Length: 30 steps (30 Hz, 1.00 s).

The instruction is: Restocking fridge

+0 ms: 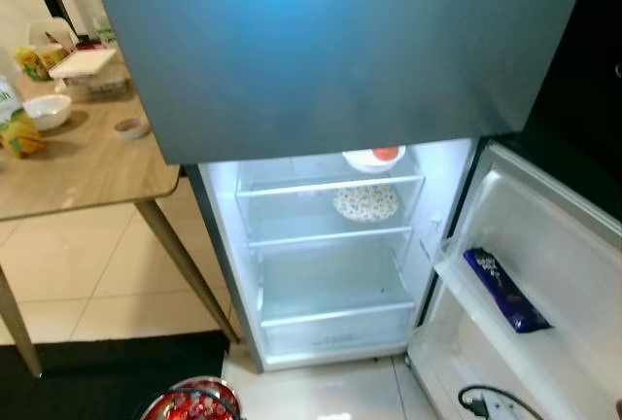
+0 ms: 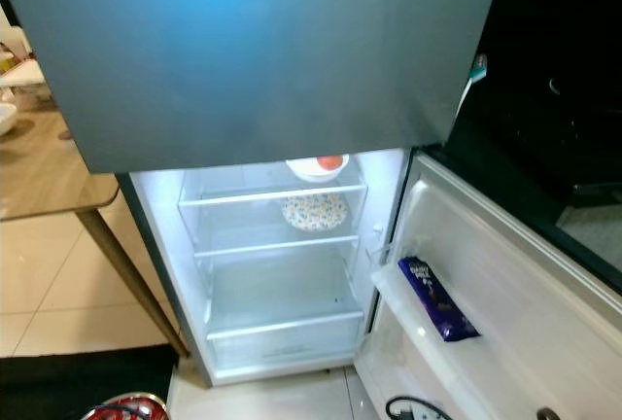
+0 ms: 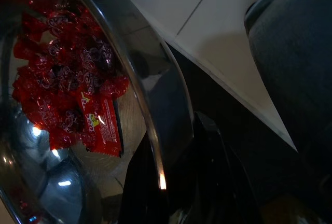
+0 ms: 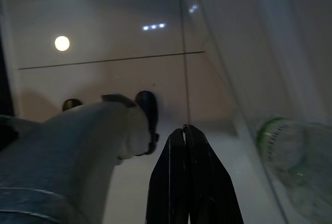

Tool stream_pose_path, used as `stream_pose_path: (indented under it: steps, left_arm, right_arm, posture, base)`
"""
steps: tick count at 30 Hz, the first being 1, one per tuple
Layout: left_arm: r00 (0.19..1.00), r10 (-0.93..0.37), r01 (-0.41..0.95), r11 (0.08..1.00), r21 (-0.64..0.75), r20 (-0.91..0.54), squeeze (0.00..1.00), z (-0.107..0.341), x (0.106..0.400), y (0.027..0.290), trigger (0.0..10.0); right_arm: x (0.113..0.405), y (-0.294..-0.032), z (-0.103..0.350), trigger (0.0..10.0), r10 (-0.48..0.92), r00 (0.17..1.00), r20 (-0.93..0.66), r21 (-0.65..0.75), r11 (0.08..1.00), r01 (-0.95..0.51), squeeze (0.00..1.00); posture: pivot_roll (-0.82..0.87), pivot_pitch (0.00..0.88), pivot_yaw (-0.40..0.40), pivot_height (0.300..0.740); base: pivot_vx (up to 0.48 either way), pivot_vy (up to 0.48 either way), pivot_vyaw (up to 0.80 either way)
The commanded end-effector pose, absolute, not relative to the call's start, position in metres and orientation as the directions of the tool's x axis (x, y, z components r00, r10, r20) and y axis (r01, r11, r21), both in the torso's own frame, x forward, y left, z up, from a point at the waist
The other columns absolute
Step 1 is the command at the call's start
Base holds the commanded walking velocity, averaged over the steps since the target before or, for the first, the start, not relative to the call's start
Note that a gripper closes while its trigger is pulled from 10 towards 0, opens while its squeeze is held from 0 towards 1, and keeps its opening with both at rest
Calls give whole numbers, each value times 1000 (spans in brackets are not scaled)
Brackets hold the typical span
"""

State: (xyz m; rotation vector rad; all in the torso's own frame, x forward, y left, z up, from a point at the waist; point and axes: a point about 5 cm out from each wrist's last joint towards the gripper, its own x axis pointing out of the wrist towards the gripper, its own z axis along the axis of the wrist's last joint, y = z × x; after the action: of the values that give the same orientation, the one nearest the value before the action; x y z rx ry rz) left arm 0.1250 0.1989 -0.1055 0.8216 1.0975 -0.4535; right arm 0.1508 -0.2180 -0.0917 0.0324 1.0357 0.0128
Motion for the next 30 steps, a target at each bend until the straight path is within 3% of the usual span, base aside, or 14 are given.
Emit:
stream_pose_path:
  steps: [1, 30]
  left_arm:
    - [391, 78, 680, 646, 346, -917, 0, -107, 120, 202, 10000]
    - [386, 90, 670, 657, 346, -918, 0, -106, 121, 206, 10000]
  right_arm:
    - [154, -215, -91, 10000, 36, 520, -853, 48, 999, 10, 0]
    - [152, -213, -92, 10000, 44, 513, -857, 49, 999, -3, 0]
  posture:
    - [-98, 0, 28, 740]
    - [-99, 0, 28, 740]
  base:
    - [0, 0, 0]
    - [0, 0, 0]
